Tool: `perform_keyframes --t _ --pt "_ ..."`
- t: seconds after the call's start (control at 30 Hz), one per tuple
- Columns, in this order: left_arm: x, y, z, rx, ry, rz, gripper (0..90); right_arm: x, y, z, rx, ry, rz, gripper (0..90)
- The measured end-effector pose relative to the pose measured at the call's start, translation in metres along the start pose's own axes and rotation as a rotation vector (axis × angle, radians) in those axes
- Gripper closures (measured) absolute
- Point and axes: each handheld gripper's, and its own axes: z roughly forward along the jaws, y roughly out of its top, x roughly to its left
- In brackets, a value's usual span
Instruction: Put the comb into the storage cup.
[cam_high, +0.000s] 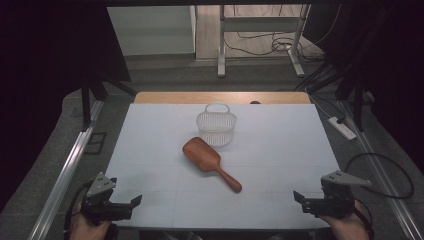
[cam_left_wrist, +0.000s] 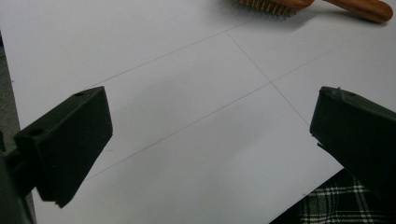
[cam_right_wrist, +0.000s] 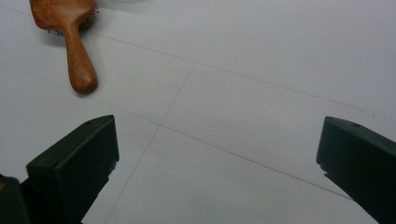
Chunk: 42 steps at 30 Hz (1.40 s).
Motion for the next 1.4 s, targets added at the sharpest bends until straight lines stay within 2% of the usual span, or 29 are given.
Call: perform_keyframes --t 0.27,0.5,0.9,0.97,1.1,1.4 --pt "-0.0003 -0.0012 -0.0014 -0.001 -0.001 0.001 0.0 0.0023 0.0010 0.0013 0.003 0.000 -0.022 0.0" --pt "0.0014 -0.0012 -0.0012 0.004 -0.009 -0.012 0.0 -0.0006 0.0004 -0.0008 -0.021 0.017 0.000 0.0" --pt "0.0020 0.0001 -0.0006 0.013 -0.014 -0.021 0.0 0.0027 0.0008 0.0008 -0.007 0.014 -0.033 0.0" --pt "0.0021 0.0013 -0.0005 0.015 -0.029 -0.028 0.0 0.0029 0.0008 0.0010 -0.005 0.013 -0.034 0.0" --pt "0.0004 0.0048 -0.0010 0.011 -0.026 -0.016 0.0 0.0033 0.0010 0.0012 0.001 0.013 -0.041 0.0" --pt "-0.0019 0.0085 0.0042 0.002 -0.049 0.003 0.0 0.0036 0.0009 0.0012 -0.003 0.020 -0.047 0.0"
